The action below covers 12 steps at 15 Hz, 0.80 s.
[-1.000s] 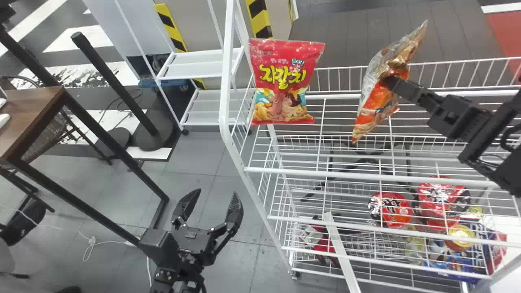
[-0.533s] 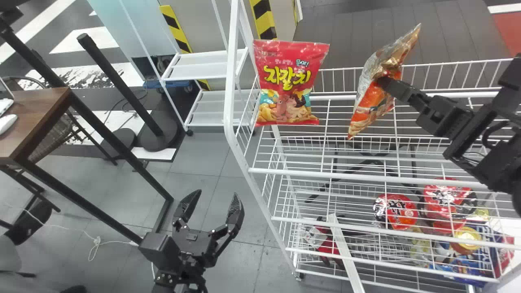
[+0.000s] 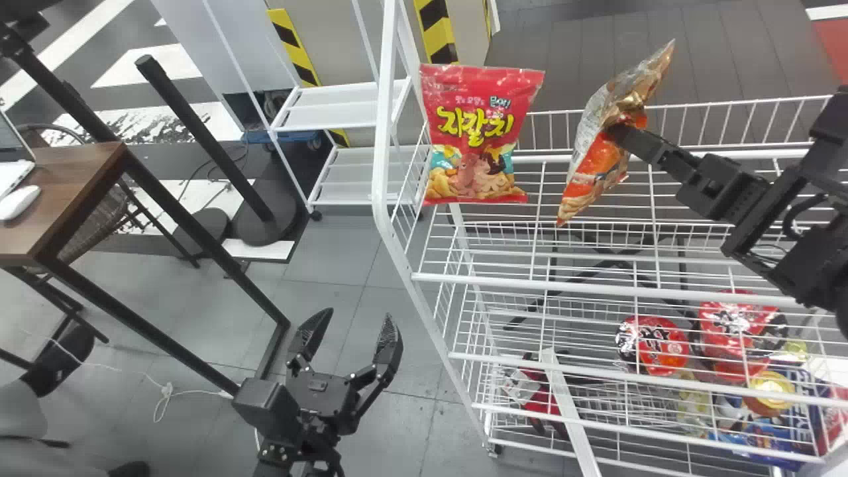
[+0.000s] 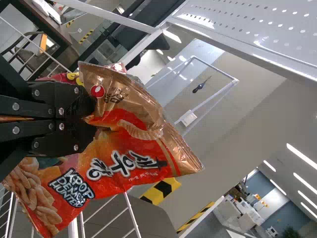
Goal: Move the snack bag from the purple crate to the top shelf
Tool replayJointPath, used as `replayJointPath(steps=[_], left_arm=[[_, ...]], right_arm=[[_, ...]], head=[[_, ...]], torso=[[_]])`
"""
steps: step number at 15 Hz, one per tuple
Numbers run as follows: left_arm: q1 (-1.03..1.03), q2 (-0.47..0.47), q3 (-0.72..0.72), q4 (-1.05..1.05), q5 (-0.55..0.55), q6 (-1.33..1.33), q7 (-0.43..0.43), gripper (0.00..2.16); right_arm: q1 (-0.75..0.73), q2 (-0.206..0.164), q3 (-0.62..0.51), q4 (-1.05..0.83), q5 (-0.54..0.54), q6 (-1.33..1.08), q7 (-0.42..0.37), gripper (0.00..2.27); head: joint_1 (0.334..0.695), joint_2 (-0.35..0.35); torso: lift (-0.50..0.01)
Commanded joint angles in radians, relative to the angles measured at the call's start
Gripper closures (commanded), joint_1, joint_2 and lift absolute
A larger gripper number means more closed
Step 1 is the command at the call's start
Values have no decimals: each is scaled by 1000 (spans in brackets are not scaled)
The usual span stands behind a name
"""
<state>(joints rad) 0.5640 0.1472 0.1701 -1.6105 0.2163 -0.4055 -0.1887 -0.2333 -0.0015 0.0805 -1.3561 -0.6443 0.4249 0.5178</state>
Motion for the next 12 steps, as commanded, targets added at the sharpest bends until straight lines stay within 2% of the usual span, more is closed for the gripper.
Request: replayJointPath(steps=[1,2,3,12], left_arm=[[0,0,2,1,0,0,0,134],[0,-1,3,3,0,-3,0,134],[0,-1,3,3,0,-3,0,134],[-3,-1,6,6,2,-3,-2,134]], right_arm=[[-6,2,1,9,8,-2,-18,211],[-11,2,1,12,11,1,-21,90],[-14,2,1,18,12,-2,-21,73],[-38,2,-4,40,3,1,-10,66]], head=[[695,334],[695,331],[695,330],[695,329]], torso=[[0],[0],[0],[0]])
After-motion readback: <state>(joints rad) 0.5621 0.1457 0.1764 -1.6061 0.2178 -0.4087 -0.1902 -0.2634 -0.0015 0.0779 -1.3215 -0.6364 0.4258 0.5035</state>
